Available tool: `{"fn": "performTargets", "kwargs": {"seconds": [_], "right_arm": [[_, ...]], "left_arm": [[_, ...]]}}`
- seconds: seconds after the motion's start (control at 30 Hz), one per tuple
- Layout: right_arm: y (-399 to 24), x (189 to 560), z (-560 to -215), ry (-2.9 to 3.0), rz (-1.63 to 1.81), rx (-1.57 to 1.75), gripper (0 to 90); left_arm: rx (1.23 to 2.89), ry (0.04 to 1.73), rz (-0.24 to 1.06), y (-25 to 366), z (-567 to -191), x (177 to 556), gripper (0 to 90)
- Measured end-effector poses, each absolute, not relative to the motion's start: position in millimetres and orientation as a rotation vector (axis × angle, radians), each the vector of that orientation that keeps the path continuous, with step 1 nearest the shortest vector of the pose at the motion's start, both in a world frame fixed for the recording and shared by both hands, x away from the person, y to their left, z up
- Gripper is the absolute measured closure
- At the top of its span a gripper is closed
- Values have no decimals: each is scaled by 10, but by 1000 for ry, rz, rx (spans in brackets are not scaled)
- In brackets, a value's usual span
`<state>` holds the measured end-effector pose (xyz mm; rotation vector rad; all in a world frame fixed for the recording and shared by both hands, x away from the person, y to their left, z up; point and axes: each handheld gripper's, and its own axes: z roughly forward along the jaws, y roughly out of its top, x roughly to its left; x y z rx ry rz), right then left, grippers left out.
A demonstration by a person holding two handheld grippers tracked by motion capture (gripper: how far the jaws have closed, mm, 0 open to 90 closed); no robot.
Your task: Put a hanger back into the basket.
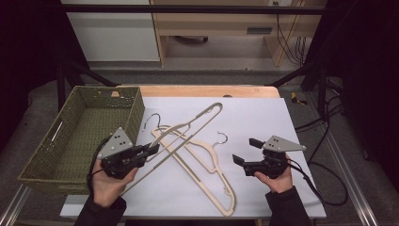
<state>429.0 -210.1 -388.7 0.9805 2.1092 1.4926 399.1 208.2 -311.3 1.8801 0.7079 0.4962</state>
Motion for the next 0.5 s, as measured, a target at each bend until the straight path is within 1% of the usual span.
{"fn": "performTargets", "kwargs": {"seconds": [0.03,0.2,0.27,0.3,0.33,0.37,0.43,0.5], "right_arm": [[-2101,4290,-3887,2109,1493,980,130],[-2169,4263,-3878,2090,1486,993,120],[-2216,4253,-3886,2082,1491,1003,114],[-2216,4253,-3886,2082,1491,1003,114],[-2232,4252,-3895,2077,1486,1013,110],[-2238,4254,-3898,2075,1485,1016,108],[-2251,4256,-3903,2076,1484,1013,103],[-2249,4252,-3900,2075,1482,1020,101]], "left_arm": [[1880,708,496,2082,-3113,3991,854],[1852,715,521,2257,-2882,4032,854],[1845,725,540,2395,-2759,4098,854],[1845,725,540,2395,-2759,4098,854],[1834,728,540,2507,-2688,4159,854],[1834,728,540,2507,-2688,4159,854],[1817,746,535,2694,-2598,4265,854],[1815,756,538,2756,-2572,4300,854]]}}
